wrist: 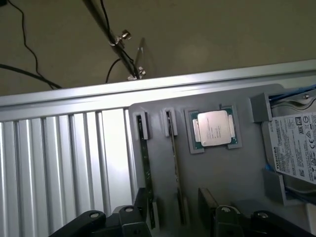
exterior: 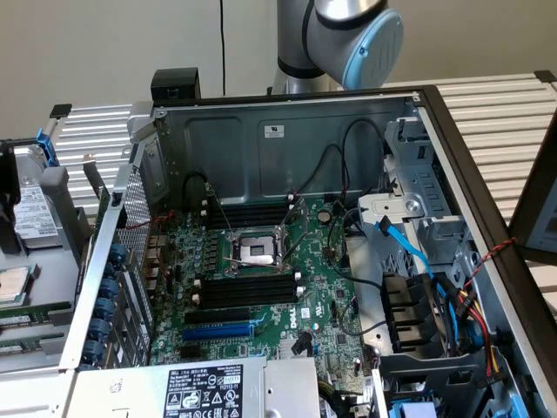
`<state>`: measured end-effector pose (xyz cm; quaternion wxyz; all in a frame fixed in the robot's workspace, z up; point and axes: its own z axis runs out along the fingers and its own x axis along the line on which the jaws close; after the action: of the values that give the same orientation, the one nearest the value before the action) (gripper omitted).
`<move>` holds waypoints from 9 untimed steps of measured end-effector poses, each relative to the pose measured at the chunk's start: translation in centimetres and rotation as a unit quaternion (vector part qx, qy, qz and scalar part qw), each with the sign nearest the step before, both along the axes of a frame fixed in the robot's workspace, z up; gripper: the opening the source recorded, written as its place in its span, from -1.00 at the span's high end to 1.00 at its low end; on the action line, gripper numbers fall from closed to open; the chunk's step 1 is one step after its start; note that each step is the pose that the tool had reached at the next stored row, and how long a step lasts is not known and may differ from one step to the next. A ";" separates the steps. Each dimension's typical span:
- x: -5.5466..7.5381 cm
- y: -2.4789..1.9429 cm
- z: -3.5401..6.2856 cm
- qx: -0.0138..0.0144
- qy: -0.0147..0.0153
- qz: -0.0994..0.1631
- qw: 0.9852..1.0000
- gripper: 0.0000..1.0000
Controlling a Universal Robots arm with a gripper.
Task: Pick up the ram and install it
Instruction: 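Pick up the ram and move it above insertion slot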
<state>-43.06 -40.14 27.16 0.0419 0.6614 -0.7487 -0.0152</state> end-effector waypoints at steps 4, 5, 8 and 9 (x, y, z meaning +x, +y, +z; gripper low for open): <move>-0.2 0.00 -0.74 0.000 0.000 0.000 1.000 0.11; -0.3 0.00 -0.92 0.000 0.000 0.000 1.000 0.11; -0.4 0.00 -1.46 0.000 0.000 0.000 1.000 0.11; -0.4 0.00 -1.65 0.000 0.000 0.000 1.000 0.11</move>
<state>-43.48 -40.14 25.51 0.0419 0.6614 -0.7487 -0.0152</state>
